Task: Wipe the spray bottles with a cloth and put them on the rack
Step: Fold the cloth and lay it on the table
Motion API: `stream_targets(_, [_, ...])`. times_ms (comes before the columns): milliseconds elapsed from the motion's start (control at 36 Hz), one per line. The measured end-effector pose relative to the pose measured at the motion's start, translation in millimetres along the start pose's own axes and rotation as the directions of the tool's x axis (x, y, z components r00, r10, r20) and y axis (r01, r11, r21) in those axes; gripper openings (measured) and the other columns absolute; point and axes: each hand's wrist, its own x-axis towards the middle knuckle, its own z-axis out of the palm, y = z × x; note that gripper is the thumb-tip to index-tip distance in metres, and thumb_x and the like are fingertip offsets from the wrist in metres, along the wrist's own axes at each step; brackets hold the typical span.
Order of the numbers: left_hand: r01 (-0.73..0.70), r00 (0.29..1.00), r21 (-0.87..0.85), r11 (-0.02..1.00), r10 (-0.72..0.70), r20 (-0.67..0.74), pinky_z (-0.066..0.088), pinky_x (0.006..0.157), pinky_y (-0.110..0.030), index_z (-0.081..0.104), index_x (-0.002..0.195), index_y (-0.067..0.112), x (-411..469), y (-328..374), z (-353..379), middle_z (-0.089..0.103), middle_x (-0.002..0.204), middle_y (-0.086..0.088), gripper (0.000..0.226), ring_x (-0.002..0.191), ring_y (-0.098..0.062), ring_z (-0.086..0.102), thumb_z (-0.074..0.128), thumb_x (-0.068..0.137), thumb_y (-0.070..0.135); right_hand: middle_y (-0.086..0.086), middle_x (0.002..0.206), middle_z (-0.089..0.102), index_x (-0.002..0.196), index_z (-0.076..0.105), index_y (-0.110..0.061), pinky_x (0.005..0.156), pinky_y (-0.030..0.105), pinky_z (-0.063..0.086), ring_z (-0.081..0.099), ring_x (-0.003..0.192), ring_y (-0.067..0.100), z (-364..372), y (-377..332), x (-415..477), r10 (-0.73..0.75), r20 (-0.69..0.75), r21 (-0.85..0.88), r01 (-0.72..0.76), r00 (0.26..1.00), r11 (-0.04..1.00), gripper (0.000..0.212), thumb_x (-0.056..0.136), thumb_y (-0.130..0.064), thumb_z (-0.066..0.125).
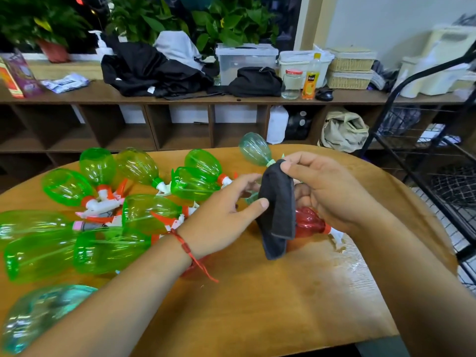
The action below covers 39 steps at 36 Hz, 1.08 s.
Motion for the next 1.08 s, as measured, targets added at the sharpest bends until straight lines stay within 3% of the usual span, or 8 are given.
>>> stream_targets(167, [-0.048, 0.999, -0.029, 0.998, 0.048, 0.011, 0.052, 0.087, -0.026, 0.067, 0.122, 0.028, -10, -1, 5, 0.072, 0.116, 0.017, 0.02, 0.115, -0.002, 0.065, 0.071, 0.103, 0.024, 0.011, 0.087, 0.07, 0.103, 0.072, -0.009, 0.057, 0.026, 0.054, 0.061, 0.063, 0.014, 3, -1, -1, -0.03, -0.014, -0.051, 0.03, 0.999, 0.998, 0.015, 0.105, -0.021, 0.062])
stream_targets(333, [-0.019, 0.983, 0.037, 0.999, 0.026, -0.182, 0.052, 0.075, -0.027, 0.066, 0.088, 0.025, -33, -13, 2, 0.066, 0.079, 0.012, 0.015, 0.075, -0.007, 0.064, 0.073, 0.099, 0.017, 0.006, 0.103, 0.074, 0.126, 0.071, -0.016, 0.085, 0.041, 0.061, 0.068, 0.086, 0.019, 15, 11, 0, -0.028, -0.052, -0.025, 0.027, 0.998, 0.999, 0.026, 0.101, -0.009, 0.068])
stream_targets(472, [0.011, 0.942, 0.059, 0.998, 0.009, -0.336, 0.047, 0.074, -0.019, 0.059, 0.092, 0.025, -56, -11, -16, 0.066, 0.087, 0.016, 0.015, 0.085, -0.005, 0.064, 0.065, 0.104, 0.018, 0.001, 0.082, 0.07, 0.12, 0.072, -0.016, 0.066, 0.025, 0.058, 0.068, 0.072, 0.008, 37, 10, -9, -0.158, -0.123, -0.119, 0.143, 0.98, 0.982, 0.025, 0.098, -0.004, 0.071])
stream_targets(556, [0.006, 0.937, -0.034, 0.999, -0.018, -0.349, 0.042, 0.068, -0.024, 0.055, 0.098, 0.021, -67, -5, -27, 0.06, 0.077, 0.019, 0.012, 0.07, -0.003, 0.053, 0.055, 0.11, 0.018, -0.001, 0.077, 0.073, 0.113, 0.073, -0.017, 0.061, 0.02, 0.053, 0.061, 0.06, 0.008, 40, -1, -13, -0.264, -0.139, -0.278, 0.219, 0.954, 0.935, 0.021, 0.095, -0.009, 0.077])
stream_targets(778, [-0.178, 0.886, 0.202, 0.963, 0.246, -0.393, 0.046, 0.077, -0.027, 0.054, 0.103, 0.022, -75, 53, -68, 0.062, 0.087, 0.01, 0.008, 0.086, -0.012, 0.063, 0.055, 0.11, 0.017, 0.009, 0.077, 0.07, 0.112, 0.074, -0.017, 0.07, 0.036, 0.055, 0.061, 0.065, 0.016, 36, -51, -24, -0.358, -0.057, -0.341, 0.319, 0.932, 0.884, 0.019, 0.095, -0.008, 0.076])
stream_targets(861, [-0.155, 0.912, 0.222, 0.963, 0.226, -0.341, 0.044, 0.077, -0.024, 0.056, 0.104, 0.023, -77, 48, -66, 0.063, 0.089, 0.011, 0.007, 0.088, -0.007, 0.063, 0.057, 0.109, 0.019, 0.011, 0.087, 0.072, 0.108, 0.078, -0.026, 0.074, 0.045, 0.048, 0.059, 0.073, 0.02, 28, -46, -31, -0.317, -0.033, -0.362, 0.285, 0.948, 0.888, 0.018, 0.096, -0.013, 0.076])
stream_targets(972, [-0.057, 0.958, 0.259, 0.964, 0.126, -0.257, 0.038, 0.069, -0.014, 0.056, 0.104, 0.027, -88, 28, -46, 0.065, 0.09, 0.014, 0.009, 0.083, 0.001, 0.061, 0.057, 0.11, 0.021, -0.009, 0.084, 0.071, 0.096, 0.08, -0.028, 0.078, 0.032, 0.05, 0.061, 0.073, 0.011, 28, -21, -48, -0.323, -0.042, -0.449, 0.271, 0.945, 0.851, 0.016, 0.096, -0.013, 0.076])
stream_targets(1083, [-0.076, 0.956, 0.329, 0.941, 0.163, -0.245, 0.042, 0.069, -0.018, 0.055, 0.105, 0.026, -95, 31, -36, 0.064, 0.094, 0.012, 0.007, 0.084, -0.006, 0.06, 0.054, 0.111, 0.024, 0.003, 0.094, 0.076, 0.099, 0.079, -0.019, 0.086, 0.036, 0.054, 0.07, 0.086, 0.02, 31, -12, -64, -0.373, -0.057, -0.467, 0.305, 0.926, 0.83, 0.015, 0.099, -0.007, 0.07])
